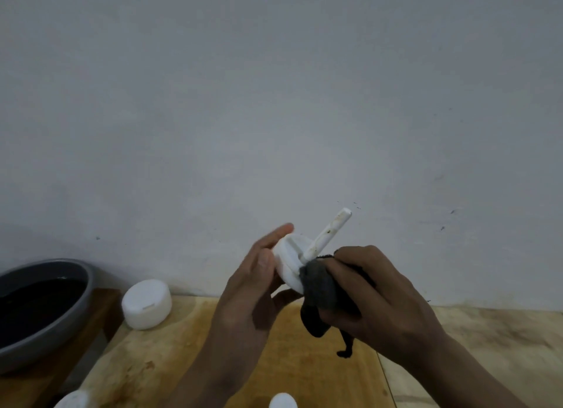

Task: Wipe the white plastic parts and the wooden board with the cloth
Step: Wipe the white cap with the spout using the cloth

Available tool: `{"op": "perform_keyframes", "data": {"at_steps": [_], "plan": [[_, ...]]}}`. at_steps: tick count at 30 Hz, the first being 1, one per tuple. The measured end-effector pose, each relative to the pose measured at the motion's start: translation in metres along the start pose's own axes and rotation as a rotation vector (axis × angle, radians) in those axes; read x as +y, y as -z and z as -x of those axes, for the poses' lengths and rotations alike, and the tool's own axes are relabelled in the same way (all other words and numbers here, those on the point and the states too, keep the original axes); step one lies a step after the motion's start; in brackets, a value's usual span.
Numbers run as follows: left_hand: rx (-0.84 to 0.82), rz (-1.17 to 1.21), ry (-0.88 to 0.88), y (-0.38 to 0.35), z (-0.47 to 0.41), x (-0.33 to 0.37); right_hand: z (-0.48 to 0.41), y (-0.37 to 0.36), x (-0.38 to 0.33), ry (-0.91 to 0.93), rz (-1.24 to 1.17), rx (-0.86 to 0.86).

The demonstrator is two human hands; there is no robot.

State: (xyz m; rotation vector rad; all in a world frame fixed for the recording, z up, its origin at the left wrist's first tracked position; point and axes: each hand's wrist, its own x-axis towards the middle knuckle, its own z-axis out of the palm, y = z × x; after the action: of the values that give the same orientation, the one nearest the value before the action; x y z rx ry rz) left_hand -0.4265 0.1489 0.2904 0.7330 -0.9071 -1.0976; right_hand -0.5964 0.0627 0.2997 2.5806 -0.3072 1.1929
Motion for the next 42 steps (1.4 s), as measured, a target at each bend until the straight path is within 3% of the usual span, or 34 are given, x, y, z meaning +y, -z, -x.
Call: {"op": "perform_keyframes", "data": {"at_steps": [3, 8, 11, 15, 18, 22, 33, 42], "plan": [[-0.040, -0.020, -0.022, 0.003, 0.002, 0.001, 0.000, 0.002, -0.002, 0.010, -0.011, -0.016], [-0.110, 0.227, 0.196, 0.016, 0.004, -0.001, 0.003, 0.003, 0.001, 0.027, 0.020, -0.134], [-0.037, 0.141, 0.185, 0.019, 0.000, -0.003, 0.005, 0.000, 0.005, -0.053, 0.039, -0.170], [0.168, -0.167, 0.079, 0.021, -0.003, 0.002, 0.010, 0.009, 0.006, -0.177, -0.011, -0.057], [0.151, -0.297, 0.026, 0.020, -0.002, 0.004, 0.001, 0.010, 0.000, -0.139, 0.080, -0.034], [0.072, -0.431, -0.029, 0.013, -0.001, 0.006, -0.008, -0.002, 0.003, 0.019, 0.332, -0.219], [0.109, -0.557, -0.087, 0.010, 0.003, 0.002, -0.018, 0.001, 0.019, 0.074, 0.384, -0.291], [0.166, -0.443, -0.037, 0.017, 0.004, 0.009, -0.006, 0.007, 0.042, 0.007, 0.355, -0.309]]}}
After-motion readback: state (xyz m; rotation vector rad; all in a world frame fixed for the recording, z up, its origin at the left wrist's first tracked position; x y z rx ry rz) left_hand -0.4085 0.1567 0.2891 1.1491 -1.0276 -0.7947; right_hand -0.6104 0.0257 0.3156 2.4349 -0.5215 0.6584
